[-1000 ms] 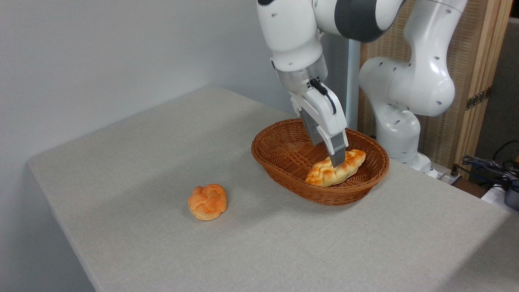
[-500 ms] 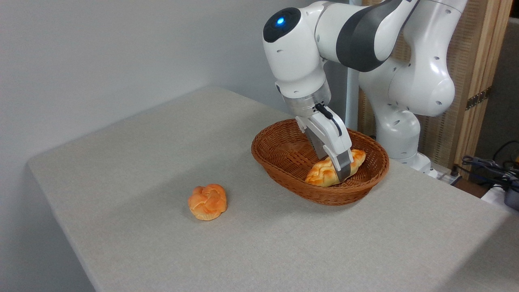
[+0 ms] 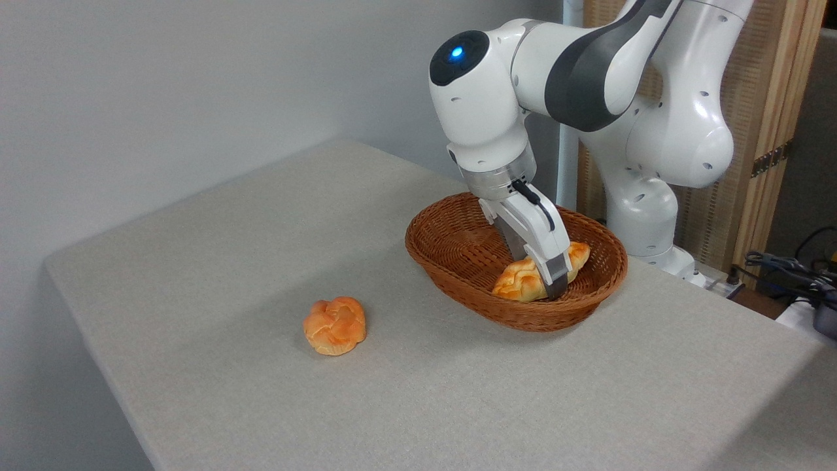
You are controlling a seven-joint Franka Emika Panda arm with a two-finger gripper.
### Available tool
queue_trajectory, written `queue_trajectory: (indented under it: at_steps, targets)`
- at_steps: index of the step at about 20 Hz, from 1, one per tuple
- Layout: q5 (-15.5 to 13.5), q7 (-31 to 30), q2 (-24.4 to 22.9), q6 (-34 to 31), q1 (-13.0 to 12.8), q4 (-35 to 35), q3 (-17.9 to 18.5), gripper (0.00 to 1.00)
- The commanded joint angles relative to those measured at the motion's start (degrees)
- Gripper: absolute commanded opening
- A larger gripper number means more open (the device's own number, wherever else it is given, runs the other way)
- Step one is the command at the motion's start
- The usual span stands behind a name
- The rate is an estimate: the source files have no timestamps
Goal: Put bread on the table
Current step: 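Close the gripper on the middle of the braided loaf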
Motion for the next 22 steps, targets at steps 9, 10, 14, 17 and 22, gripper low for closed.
queue_trajectory:
  at_steps: [9, 10, 14, 17, 22]
  targets:
    - [1.03, -0.08, -0.05, 2.19, -0.40, -0.78, 0.72, 0.29]
    - [1.03, 0.01, -0.05, 2.19, -0.40, -0.78, 0.72, 0.29]
    - [1.03, 0.01, -0.05, 1.84, -0.40, -0.61, 0.72, 0.29]
    - [0.94, -0.08, -1.10, -0.26, -0.57, 0.01, 0.63, 0.26]
    - [0.76, 0.01, -1.46, -6.06, -0.84, 4.48, -0.24, 0.27]
